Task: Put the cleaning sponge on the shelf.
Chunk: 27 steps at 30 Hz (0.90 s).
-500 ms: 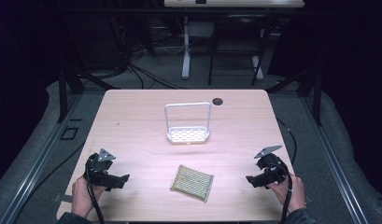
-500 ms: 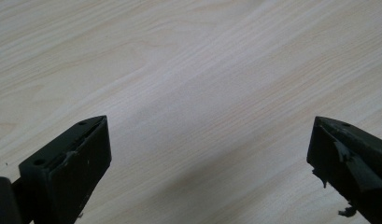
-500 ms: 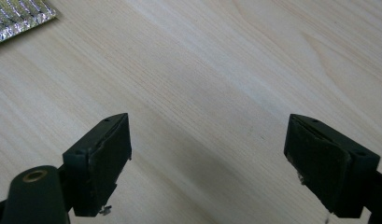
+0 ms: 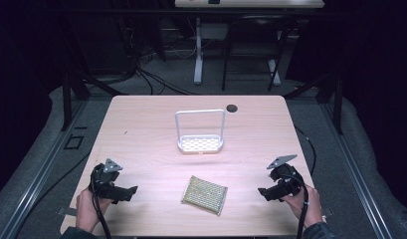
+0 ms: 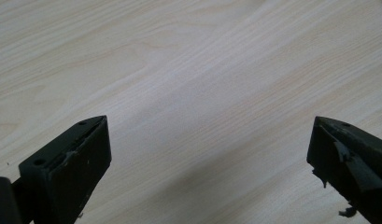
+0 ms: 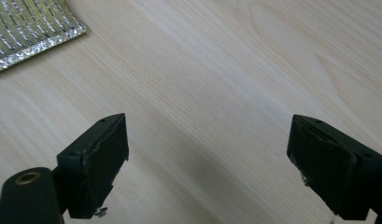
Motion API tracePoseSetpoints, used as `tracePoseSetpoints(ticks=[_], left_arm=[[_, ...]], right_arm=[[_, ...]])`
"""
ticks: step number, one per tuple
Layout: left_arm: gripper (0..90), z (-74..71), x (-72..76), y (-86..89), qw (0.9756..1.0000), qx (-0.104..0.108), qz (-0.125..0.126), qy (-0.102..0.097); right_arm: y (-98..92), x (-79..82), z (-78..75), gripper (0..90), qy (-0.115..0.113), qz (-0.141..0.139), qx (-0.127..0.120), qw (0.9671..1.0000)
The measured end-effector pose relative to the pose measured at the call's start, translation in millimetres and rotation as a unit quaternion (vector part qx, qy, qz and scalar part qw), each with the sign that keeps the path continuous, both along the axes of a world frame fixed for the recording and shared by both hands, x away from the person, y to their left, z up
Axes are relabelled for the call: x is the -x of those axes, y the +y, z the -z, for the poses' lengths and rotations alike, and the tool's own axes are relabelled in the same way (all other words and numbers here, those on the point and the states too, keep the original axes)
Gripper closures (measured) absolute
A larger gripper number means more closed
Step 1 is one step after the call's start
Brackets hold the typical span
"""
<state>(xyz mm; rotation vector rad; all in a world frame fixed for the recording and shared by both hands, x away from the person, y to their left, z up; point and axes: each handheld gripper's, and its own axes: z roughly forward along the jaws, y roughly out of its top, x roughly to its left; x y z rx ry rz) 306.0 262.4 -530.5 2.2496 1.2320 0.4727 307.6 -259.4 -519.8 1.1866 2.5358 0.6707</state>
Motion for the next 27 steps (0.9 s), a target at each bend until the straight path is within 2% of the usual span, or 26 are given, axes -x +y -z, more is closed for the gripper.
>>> tracePoseSetpoints(ticks=[5,12,17,22,27], left_arm=[[0.0,0.0,-0.3,-0.2,1.0,0.0,0.002,0.003],[0.0,0.3,-0.4,-0.7,1.0,0.0,0.001,0.002],[0.0,-0.1,-0.2,-0.6,1.0,-0.002,0.004,0.003],[0.0,0.3,-0.4,-0.9,1.0,-0.001,0.002,0.002],[0.0,0.2,-0.9,-0.5,1.0,-0.003,0.003,0.008]], right_arm=[[4.4,-0.2,-2.0,10.1,-0.001,-0.009,-0.011,0.9999],[16.4,0.8,-4.3,8.9,-0.003,-0.034,-0.015,0.9993],[36.4,2.2,-6.6,6.5,-0.008,-0.065,-0.017,0.9977],[50.1,2.7,-5.8,5.4,-0.006,-0.084,-0.014,0.9964],[68.1,4.0,-6.0,4.7,-0.004,-0.112,-0.017,0.9935]])
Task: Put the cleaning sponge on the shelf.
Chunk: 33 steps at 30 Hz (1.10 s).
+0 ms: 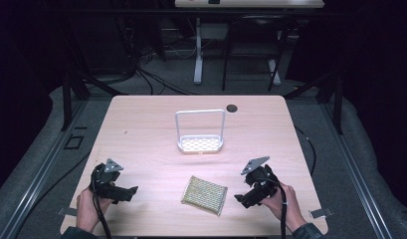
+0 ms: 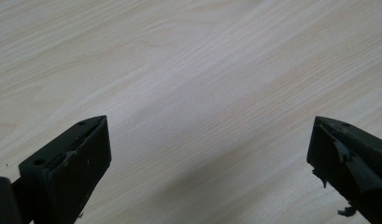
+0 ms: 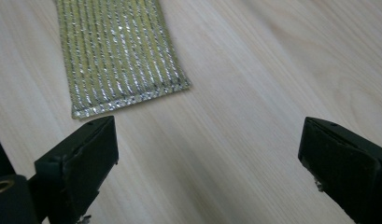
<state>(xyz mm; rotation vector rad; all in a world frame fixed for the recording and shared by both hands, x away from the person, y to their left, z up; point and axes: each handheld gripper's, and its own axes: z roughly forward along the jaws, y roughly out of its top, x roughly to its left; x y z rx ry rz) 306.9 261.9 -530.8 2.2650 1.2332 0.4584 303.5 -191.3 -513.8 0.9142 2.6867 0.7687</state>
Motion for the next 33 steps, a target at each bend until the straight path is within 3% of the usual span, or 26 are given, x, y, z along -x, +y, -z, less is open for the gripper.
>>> tracePoseSetpoints(ticks=[16,23,33], left_arm=[[0.0,0.1,-0.2,0.2,1.0,0.002,0.0,-0.001],[0.0,0.6,-0.4,-0.8,1.0,0.001,0.001,-0.001],[0.0,0.6,-0.5,-0.9,1.0,0.001,0.005,0.0]], right_arm=[[41.0,2.7,3.4,0.0,0.003,-0.062,0.005,0.9981],[65.9,-0.5,9.3,0.0,0.007,-0.104,0.015,0.9944],[87.5,-9.3,22.5,0.0,0.023,-0.136,0.041,0.9896]])
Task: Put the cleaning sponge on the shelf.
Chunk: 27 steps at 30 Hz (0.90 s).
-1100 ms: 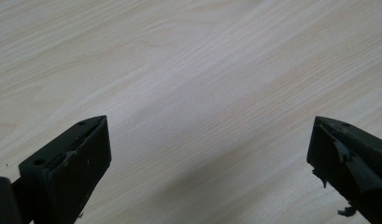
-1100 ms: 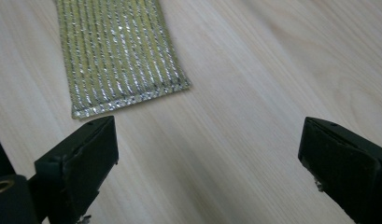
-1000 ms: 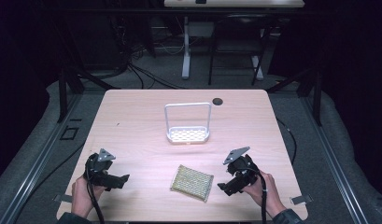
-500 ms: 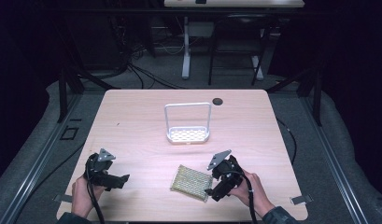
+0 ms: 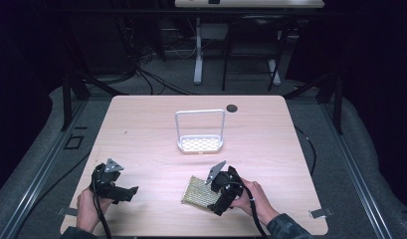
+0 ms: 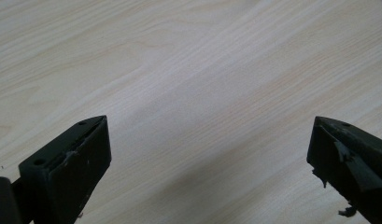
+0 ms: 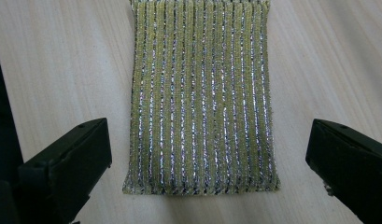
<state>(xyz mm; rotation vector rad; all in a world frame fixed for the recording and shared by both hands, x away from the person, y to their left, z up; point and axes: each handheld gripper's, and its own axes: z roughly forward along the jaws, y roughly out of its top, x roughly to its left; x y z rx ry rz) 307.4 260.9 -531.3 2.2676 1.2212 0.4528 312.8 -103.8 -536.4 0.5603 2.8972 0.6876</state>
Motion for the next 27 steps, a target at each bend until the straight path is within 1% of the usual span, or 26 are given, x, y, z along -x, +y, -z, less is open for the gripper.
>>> tracePoseSetpoints(ticks=[2,3,6,7,10,11,12,13,17,21,23,27], left_arm=[[0.0,0.2,-0.3,0.1,1.0,0.0,-0.001,0.0],[0.0,0.2,-0.3,0.2,1.0,0.0,-0.001,0.0],[0.0,0.6,0.0,0.0,1.0,0.0,-0.003,-0.001],[0.0,0.5,0.0,0.1,1.0,0.0,-0.001,0.001],[0.0,0.6,0.1,-0.1,1.0,0.0,-0.001,0.001],[0.0,0.6,0.1,-0.1,1.0,0.0,-0.001,0.001],[0.0,0.7,0.0,-0.1,1.0,0.0,-0.001,0.002],[0.0,1.0,-0.2,-0.3,1.0,0.0,-0.001,0.002],[0.0,1.5,-0.4,-0.8,1.0,0.0,-0.002,0.002],[0.0,1.6,-0.3,-0.8,1.0,0.0,-0.002,0.003],[0.0,1.4,-0.4,-0.9,1.0,-0.001,0.0,0.005],[0.0,1.9,-0.6,-1.3,1.0,0.0,-0.001,0.005]], right_arm=[[3.5,-0.6,3.2,0.0,0.004,-0.005,0.003,1.0],[4.7,-1.5,4.4,0.0,0.001,-0.011,0.007,0.9999],[7.2,-1.6,7.2,0.0,0.01,-0.011,0.015,0.9998],[7.4,-2.0,8.0,0.0,0.01,-0.015,0.017,0.9997],[8.9,-0.7,9.9,0.3,0.012,-0.014,0.02,0.9996],[9.3,-0.7,10.3,1.3,0.012,-0.014,0.025,0.9995],[9.6,-0.8,11.2,2.3,0.015,-0.015,0.024,0.9995],[9.5,-0.9,12.7,4.8,0.019,-0.014,0.028,0.9994],[9.3,-0.9,14.8,8.2,0.016,-0.01,0.03,0.9994],[9.7,-0.8,15.1,9.1,0.013,-0.007,0.033,0.9993],[10.6,-0.8,16.9,8.4,0.009,-0.009,0.042,0.999],[11.7,0.0,17.3,8.2,0.009,-0.007,0.052,0.9986]])
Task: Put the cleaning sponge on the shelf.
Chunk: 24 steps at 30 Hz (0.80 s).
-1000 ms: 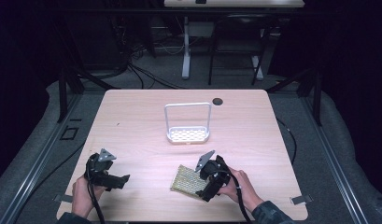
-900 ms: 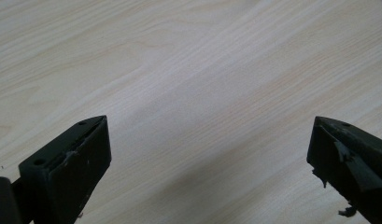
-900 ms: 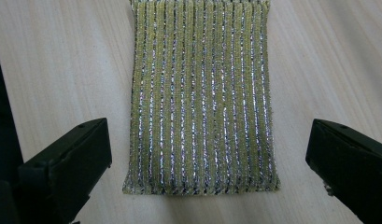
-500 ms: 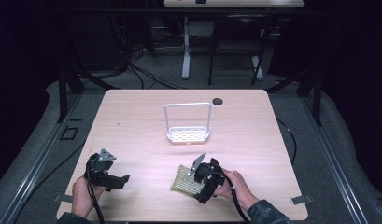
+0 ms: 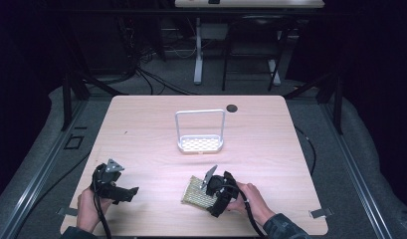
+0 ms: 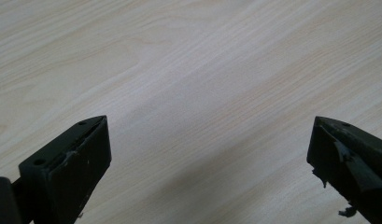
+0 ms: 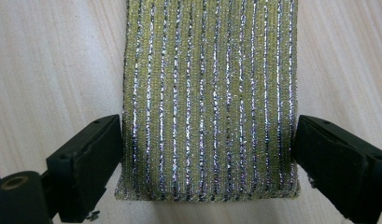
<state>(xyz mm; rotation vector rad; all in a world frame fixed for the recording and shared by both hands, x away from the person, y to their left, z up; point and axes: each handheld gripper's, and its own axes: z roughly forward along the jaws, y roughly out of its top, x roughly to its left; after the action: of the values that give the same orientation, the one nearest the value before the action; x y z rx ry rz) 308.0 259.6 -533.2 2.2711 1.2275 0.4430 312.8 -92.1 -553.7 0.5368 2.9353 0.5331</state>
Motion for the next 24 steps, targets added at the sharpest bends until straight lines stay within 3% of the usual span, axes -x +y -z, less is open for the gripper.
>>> tracePoseSetpoints(ticks=[8,17,24], left_arm=[[0.0,0.5,-0.6,-0.5,1.0,-0.002,0.001,0.001],[0.0,0.6,-0.6,-0.8,1.0,-0.002,0.002,0.003],[0.0,1.0,-0.8,-1.1,1.0,-0.004,0.002,0.001]], right_arm=[[2.3,1.1,2.8,10.7,-0.005,0.002,0.01,0.9999],[1.4,0.9,2.1,16.4,-0.001,0.011,0.005,0.9999],[-1.1,0.2,0.5,27.3,-0.008,0.017,0.0,0.9998]])
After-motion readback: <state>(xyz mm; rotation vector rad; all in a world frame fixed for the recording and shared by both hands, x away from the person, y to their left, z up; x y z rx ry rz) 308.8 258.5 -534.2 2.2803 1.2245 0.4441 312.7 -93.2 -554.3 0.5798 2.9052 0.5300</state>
